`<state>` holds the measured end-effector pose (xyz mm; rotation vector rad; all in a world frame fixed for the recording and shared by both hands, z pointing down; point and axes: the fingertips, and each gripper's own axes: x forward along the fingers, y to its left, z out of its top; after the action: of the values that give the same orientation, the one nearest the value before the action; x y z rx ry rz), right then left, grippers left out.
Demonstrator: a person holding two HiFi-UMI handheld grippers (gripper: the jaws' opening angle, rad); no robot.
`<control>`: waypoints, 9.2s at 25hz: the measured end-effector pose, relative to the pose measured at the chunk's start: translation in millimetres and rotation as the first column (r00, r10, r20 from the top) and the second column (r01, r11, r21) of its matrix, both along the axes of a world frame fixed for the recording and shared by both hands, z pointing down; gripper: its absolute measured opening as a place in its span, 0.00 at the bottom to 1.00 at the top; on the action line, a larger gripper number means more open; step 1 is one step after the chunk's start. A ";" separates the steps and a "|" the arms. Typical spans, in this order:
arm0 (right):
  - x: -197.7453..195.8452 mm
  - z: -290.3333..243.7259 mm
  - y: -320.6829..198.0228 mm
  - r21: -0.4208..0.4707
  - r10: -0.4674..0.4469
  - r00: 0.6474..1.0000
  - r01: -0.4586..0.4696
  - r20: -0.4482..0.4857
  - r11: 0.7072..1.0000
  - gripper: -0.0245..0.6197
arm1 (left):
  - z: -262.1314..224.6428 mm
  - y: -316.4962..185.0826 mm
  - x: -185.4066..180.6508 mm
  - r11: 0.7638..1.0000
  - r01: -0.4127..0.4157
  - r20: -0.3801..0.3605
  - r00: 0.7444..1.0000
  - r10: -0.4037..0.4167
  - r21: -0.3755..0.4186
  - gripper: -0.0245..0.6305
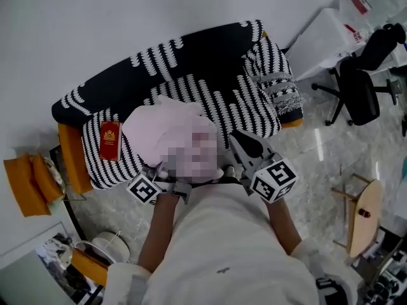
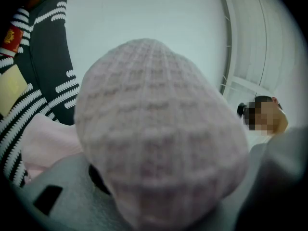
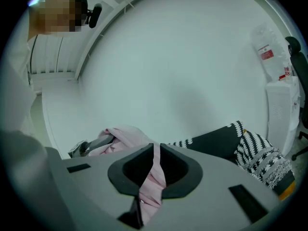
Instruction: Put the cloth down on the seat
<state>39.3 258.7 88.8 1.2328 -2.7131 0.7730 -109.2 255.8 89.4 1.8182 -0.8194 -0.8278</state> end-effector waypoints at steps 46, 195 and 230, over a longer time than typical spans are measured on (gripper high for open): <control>-19.1 23.4 -97.6 -0.102 -0.007 0.988 0.023 0.157 0.994 0.05 | 193.5 -200.7 11.7 0.983 -0.121 0.081 0.988 0.133 -0.135 0.48; -72.7 10.6 -37.1 -0.032 -0.132 0.989 0.135 0.073 0.990 0.05 | 234.3 -61.0 -29.7 0.927 -0.132 0.483 0.823 0.300 -0.351 0.50; 47.1 15.3 157.0 0.027 -0.506 0.852 0.507 0.139 0.861 0.05 | 47.4 169.5 138.6 0.999 0.024 0.839 0.542 -0.051 0.046 0.07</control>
<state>86.3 415.8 104.1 0.4159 -2.9287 0.8180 29.4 425.2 136.8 2.2301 -1.4541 0.1193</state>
